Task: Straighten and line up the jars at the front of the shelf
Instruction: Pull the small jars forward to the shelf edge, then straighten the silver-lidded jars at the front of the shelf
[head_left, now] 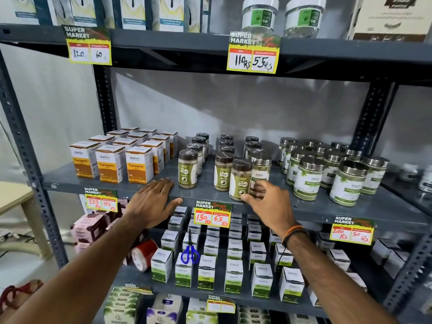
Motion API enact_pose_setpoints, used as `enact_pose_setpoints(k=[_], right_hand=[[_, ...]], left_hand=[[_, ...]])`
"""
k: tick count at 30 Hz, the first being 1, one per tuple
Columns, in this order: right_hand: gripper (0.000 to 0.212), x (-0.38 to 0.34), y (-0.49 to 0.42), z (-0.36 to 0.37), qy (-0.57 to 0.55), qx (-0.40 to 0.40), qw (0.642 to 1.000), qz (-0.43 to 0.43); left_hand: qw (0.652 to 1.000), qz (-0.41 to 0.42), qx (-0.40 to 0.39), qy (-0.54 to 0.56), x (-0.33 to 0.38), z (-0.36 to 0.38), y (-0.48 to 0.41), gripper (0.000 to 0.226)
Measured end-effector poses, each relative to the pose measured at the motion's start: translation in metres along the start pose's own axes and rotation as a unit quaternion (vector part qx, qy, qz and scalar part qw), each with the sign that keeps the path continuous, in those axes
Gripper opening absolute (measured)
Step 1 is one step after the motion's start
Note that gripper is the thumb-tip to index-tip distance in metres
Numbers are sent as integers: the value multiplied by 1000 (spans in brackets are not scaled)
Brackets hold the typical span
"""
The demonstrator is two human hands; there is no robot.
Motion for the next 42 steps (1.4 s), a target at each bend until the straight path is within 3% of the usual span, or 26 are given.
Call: enact_pose_setpoints(k=[3,5,10,13,22,29,39,42], right_hand=[[45,4,-9,-35,-8,114,992,-48],[51,9,-22,-49,-21,146,986,-77],[95,33,-59,-23,19,-16,999,-37],[105,32,-60,-4,3,-89,995,-51],[99,32,-58,-4,-36,-63,996,-52],[94,23,-41,-55,-46,-17,997,-56],[88,23,-14,-184,-34,54,995,-72],[88,36,-11,-222,-26,78,994,-69]], left_hand=[[1000,-1,-2,-1,0,0,-1,84],[1000,-2,-1,-1,-1,1,-1,84],[1000,-5,1,-4,-2,2,-1,82],[1000,-4,7,-3,-2,2,-1,82],[1000,-5,2,3,-2,0,0,84],[998,-23,4,52,14,-36,8,85],[988,40,143,47,132,-141,-17,76],[985,71,151,47,178,-153,-33,77]])
Point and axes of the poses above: each hand's wrist, its own y-axis away from the middle knuckle, its own z-axis out of the palm, x = y × z, the point moved 7 cm from there along -y, towards the middle knuckle
